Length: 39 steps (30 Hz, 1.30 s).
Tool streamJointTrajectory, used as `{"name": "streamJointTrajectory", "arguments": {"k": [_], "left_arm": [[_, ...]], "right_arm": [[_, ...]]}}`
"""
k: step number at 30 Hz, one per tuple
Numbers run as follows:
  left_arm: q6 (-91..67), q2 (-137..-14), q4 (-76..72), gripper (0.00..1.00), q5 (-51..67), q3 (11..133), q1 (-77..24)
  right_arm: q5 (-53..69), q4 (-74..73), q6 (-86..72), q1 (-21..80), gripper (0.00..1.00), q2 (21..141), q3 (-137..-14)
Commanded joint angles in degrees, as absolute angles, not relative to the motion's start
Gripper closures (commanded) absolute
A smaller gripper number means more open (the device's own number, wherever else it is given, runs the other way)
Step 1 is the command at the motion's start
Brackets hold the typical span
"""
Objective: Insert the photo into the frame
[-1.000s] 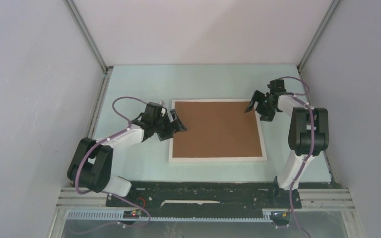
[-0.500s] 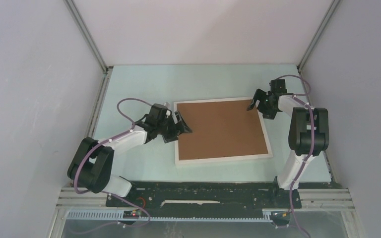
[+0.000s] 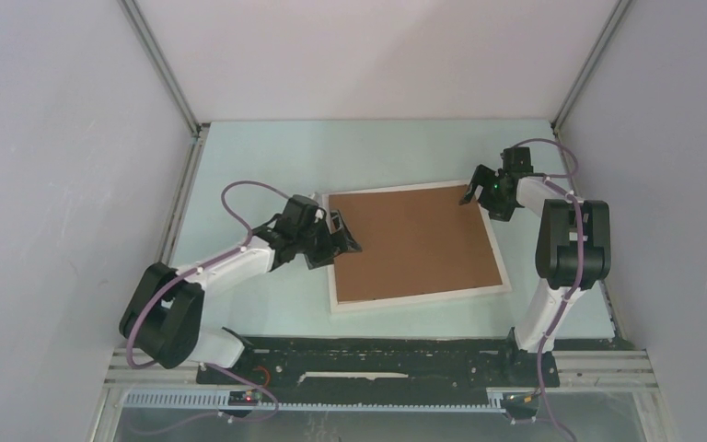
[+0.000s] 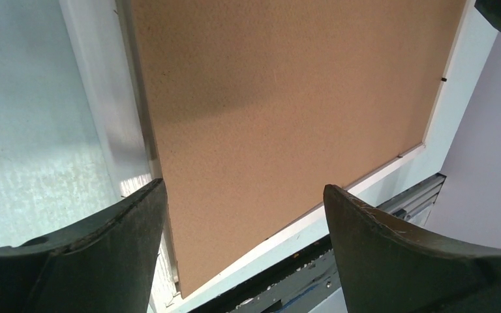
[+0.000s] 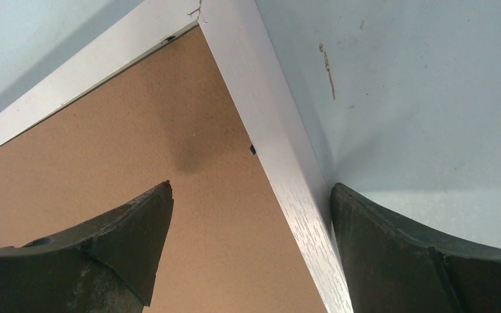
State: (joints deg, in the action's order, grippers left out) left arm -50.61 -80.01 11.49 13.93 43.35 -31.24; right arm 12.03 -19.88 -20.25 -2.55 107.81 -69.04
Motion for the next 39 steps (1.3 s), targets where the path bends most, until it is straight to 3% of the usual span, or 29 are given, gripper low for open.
{"name": "streamJointTrajectory", "arguments": {"k": [1, 12, 19, 26, 32, 39], "left_arm": [[-52.5, -75.3, 2.1, 0.11, 17.8, 50.6, -34.6], [-53.9, -78.0, 2.1, 0.11, 18.8, 51.8, -35.4], [-51.2, -74.2, 6.0, 0.11, 13.5, 51.9, -36.2], [-56.3, -66.8, -9.3, 0.1, 16.2, 43.5, -34.5], [-51.3, -64.1, 8.4, 0.03, 14.0, 44.6, -28.0], [-47.5, -65.0, 10.5, 0.0, 12.2, 40.7, -25.3]], "right_arm": [[20.9, -24.2, -23.5, -0.2, 0.05, 108.7, -67.3], [20.9, -24.5, -23.5, -0.2, 0.05, 108.6, -67.3], [20.5, -24.3, -23.4, 1.5, 0.05, 108.5, -67.4], [19.7, -24.6, -23.3, 1.8, 0.05, 108.5, -67.4], [15.9, -25.9, -22.7, 2.0, 0.03, 107.6, -67.3], [12.6, -26.6, -21.9, 2.0, 0.01, 104.7, -67.4]]}}
